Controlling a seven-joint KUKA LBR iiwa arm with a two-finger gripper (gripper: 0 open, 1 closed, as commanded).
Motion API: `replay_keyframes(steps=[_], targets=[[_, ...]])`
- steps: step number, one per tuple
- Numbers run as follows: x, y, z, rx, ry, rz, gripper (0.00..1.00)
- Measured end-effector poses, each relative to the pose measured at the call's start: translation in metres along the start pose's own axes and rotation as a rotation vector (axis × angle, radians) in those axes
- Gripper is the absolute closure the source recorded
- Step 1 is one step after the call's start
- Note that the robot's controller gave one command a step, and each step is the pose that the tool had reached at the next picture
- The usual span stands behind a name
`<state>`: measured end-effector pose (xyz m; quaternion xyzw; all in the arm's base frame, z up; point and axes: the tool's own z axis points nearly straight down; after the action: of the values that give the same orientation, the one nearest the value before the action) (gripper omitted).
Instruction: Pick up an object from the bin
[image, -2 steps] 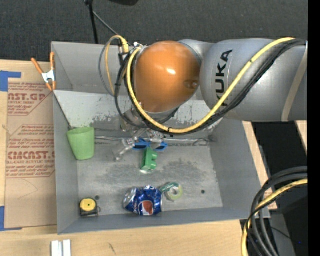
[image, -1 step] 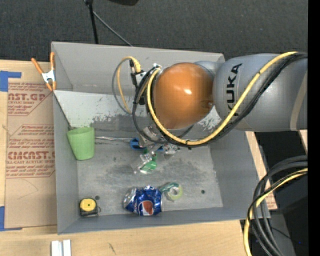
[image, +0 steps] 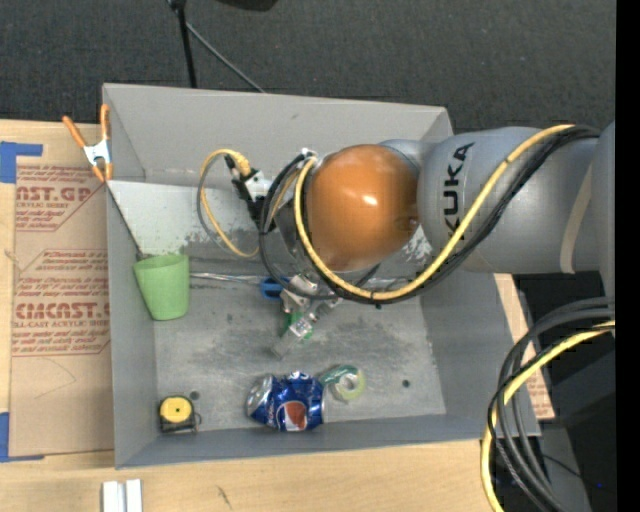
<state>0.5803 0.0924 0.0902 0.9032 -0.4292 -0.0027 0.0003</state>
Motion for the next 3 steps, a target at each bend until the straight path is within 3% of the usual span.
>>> replay_keyframes(steps=[1, 2, 3], targets=[[0.000, -0.001, -0.002, 0.003, 0.000, 0.000, 1.00], [0.015, -0.005, -0.118, 0.007, 0.005, -0.220, 1.00], [0.011, 0.036, -0.072, -0.002, -0.002, -0.187, 1.00]])
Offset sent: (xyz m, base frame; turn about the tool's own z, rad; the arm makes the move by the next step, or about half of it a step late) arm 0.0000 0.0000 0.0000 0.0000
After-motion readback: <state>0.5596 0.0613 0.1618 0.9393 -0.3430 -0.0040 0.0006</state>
